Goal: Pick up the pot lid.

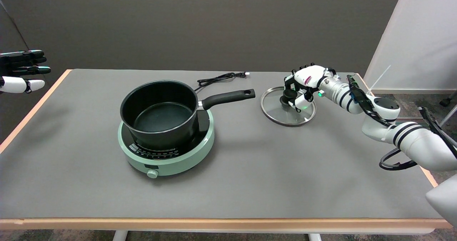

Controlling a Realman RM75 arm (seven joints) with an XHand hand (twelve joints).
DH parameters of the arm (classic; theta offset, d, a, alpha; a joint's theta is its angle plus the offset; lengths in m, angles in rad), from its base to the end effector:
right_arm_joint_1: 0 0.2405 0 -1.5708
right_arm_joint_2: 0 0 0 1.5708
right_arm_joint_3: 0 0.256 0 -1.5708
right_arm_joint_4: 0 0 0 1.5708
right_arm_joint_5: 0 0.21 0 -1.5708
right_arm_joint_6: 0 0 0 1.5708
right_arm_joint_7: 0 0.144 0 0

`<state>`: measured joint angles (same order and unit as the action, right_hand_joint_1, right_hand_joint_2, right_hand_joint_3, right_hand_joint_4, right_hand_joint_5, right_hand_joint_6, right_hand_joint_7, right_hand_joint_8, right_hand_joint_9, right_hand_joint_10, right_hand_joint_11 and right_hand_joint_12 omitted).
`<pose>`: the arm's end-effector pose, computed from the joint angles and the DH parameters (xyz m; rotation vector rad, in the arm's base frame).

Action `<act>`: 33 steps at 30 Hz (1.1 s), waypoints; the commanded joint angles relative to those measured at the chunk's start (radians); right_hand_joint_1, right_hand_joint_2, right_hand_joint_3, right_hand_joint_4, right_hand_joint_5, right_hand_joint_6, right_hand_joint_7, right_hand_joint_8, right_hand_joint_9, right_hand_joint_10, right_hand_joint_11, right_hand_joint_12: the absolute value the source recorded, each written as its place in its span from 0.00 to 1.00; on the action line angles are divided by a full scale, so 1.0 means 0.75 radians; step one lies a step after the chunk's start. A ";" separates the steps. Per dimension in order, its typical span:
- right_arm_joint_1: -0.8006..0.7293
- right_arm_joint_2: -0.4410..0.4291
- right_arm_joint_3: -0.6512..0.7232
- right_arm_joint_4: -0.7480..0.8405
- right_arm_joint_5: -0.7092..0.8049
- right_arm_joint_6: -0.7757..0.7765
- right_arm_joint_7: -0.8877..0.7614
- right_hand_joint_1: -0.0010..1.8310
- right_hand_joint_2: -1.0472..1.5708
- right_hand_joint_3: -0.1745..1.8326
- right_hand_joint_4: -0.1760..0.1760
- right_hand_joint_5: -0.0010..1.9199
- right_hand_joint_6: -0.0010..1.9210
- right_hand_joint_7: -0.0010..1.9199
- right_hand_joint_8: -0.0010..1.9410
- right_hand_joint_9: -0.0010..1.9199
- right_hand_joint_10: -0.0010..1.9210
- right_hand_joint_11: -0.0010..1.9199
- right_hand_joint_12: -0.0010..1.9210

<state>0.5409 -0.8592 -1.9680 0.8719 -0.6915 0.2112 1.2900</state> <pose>-0.2417 -0.4415 0.4469 1.5918 -0.0186 -0.3020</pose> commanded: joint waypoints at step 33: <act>0.007 0.001 0.003 -0.004 -0.003 0.002 0.001 0.64 0.80 0.26 0.41 0.35 0.75 0.46 0.67 0.37 0.86 0.28 0.41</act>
<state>0.5449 -0.8639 -1.9704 0.8699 -0.6940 0.2130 1.2892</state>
